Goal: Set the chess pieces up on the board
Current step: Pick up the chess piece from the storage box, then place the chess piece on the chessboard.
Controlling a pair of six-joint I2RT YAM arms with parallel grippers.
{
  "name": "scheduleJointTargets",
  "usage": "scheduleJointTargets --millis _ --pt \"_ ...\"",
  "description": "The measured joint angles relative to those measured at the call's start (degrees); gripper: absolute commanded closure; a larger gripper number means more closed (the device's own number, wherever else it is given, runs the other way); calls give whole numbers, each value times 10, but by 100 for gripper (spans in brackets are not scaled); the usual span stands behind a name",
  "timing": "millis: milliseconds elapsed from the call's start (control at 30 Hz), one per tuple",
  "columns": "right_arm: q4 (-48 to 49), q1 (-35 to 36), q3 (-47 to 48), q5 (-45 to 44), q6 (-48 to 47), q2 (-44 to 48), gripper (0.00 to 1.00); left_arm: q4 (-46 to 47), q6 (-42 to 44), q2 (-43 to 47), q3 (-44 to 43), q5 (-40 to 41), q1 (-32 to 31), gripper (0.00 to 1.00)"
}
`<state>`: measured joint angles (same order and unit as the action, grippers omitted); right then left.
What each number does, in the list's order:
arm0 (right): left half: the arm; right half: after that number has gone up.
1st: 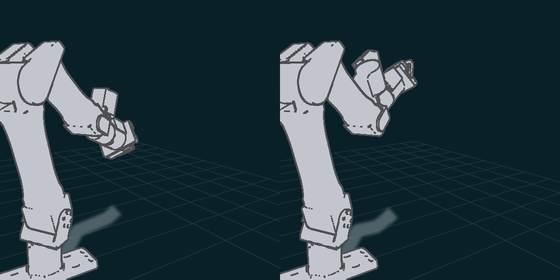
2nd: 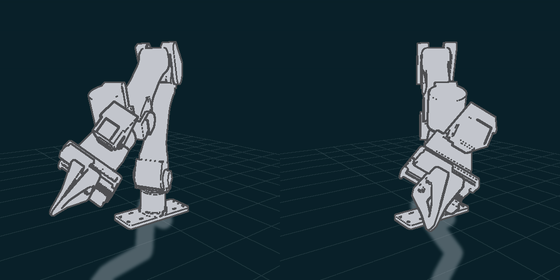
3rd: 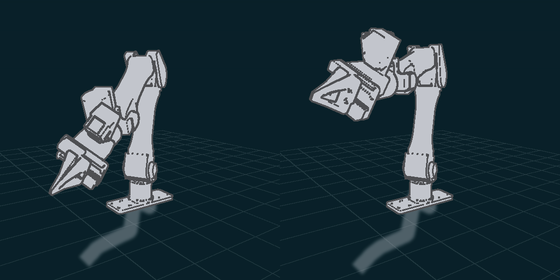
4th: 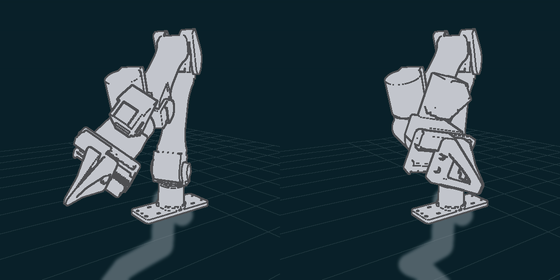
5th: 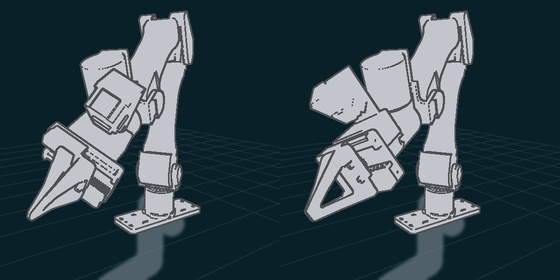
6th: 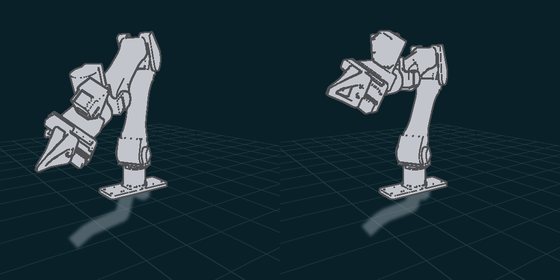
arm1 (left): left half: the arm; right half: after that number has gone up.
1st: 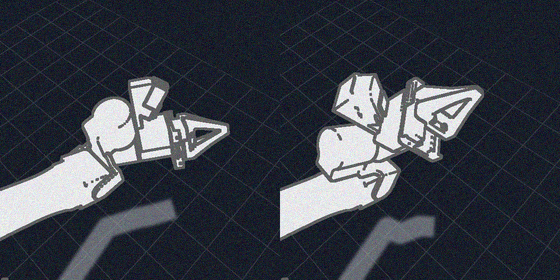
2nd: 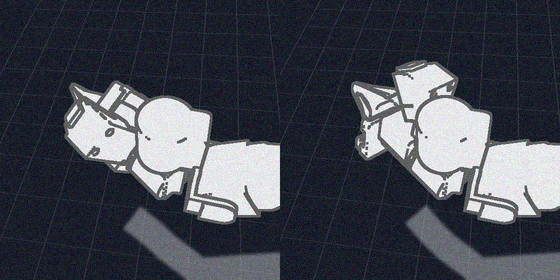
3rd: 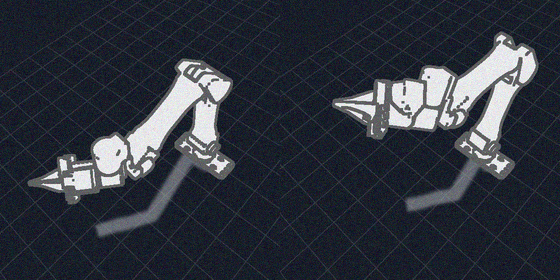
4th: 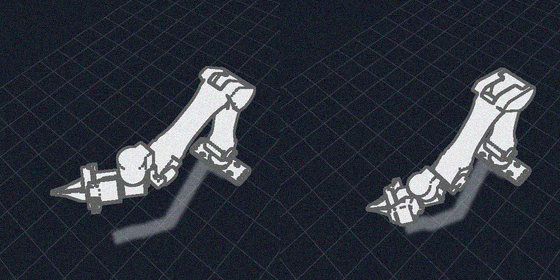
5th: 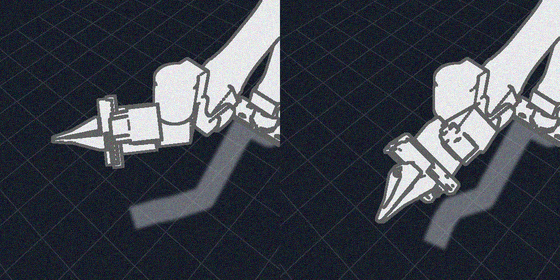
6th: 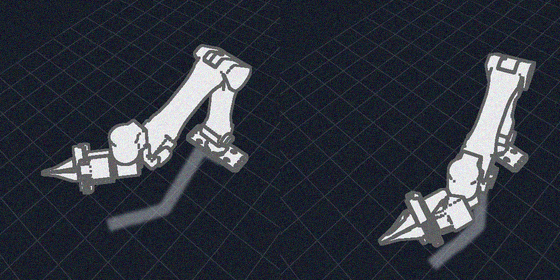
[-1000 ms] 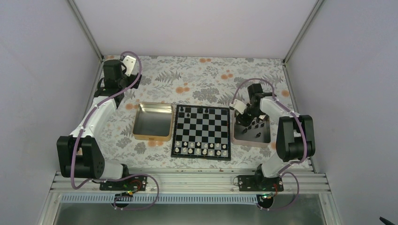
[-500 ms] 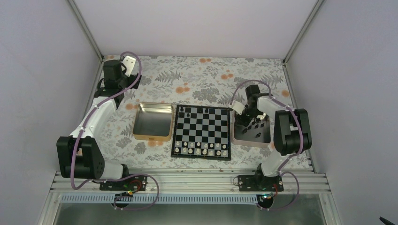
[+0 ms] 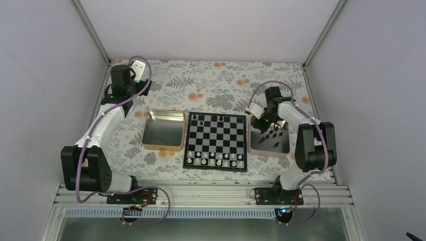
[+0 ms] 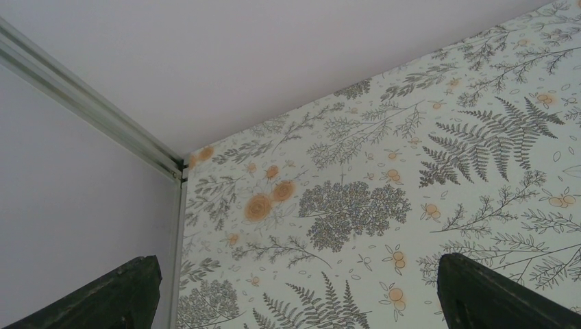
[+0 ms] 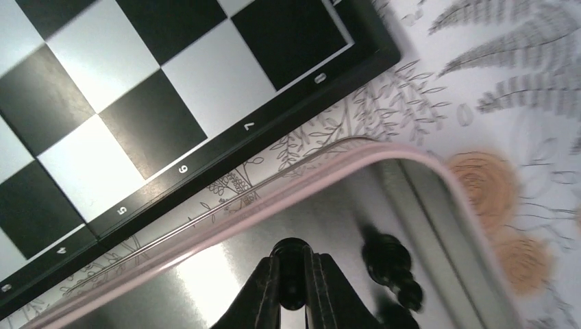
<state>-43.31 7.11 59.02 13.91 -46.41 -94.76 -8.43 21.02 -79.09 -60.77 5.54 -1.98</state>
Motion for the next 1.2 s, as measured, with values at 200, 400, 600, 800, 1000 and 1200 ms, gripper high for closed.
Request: scheduleJointTargets --millis 200,400,600,800,1000,1200 --pt "-49 9 62 -14 6 33 92 0 0 2 0 0 0 0" --pt "-81 92 182 -29 17 23 92 0 0 4 0 -1 0 0" --pt "-92 189 262 -35 20 -66 92 0 0 5 0 -1 0 0" --pt "-102 261 322 -42 21 -154 92 0 0 7 0 -1 0 0" --pt "-110 297 372 -43 19 -185 92 0 0 10 0 0 0 0" --pt "-110 307 384 -43 19 -205 92 0 0 13 0 0 0 0"
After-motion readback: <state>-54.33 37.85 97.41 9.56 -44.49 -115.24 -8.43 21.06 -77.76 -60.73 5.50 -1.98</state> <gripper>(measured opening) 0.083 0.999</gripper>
